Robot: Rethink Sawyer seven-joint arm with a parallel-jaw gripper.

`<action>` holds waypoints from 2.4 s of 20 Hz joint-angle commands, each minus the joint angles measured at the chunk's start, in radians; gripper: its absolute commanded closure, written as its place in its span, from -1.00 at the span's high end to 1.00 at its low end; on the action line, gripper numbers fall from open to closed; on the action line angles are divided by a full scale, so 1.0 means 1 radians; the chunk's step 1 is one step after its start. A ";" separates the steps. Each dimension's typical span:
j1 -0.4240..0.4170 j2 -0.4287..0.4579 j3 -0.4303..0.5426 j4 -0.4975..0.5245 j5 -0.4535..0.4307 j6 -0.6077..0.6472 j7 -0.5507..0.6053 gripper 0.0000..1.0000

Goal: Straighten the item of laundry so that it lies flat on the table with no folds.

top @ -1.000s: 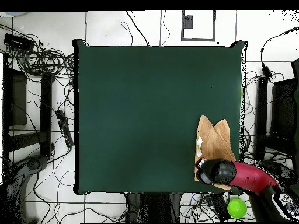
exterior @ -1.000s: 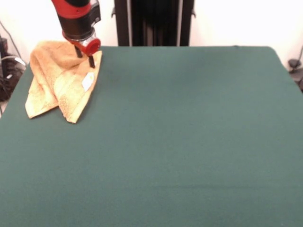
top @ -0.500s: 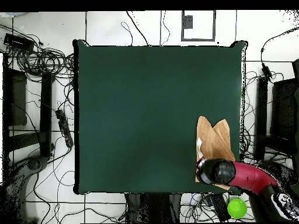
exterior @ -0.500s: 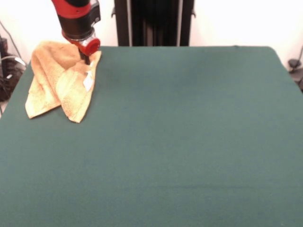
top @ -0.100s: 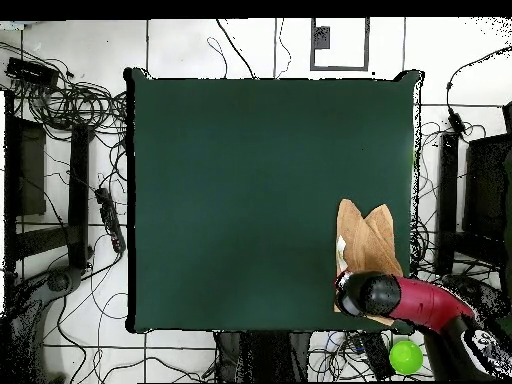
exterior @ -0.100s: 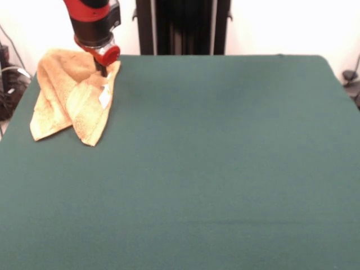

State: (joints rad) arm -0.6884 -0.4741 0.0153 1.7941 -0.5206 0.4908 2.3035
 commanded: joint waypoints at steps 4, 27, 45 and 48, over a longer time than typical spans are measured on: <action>0.092 0.086 0.110 0.046 0.178 -0.121 0.211 -1.00; 0.123 0.024 0.193 0.154 0.511 -0.046 0.161 -1.00; 0.080 0.026 0.322 0.192 0.612 -0.008 0.072 -1.00; 0.066 0.034 0.342 0.194 0.608 -0.013 0.057 -1.00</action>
State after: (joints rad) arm -0.6398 -0.4518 0.1873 1.9405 0.0150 0.4697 2.3037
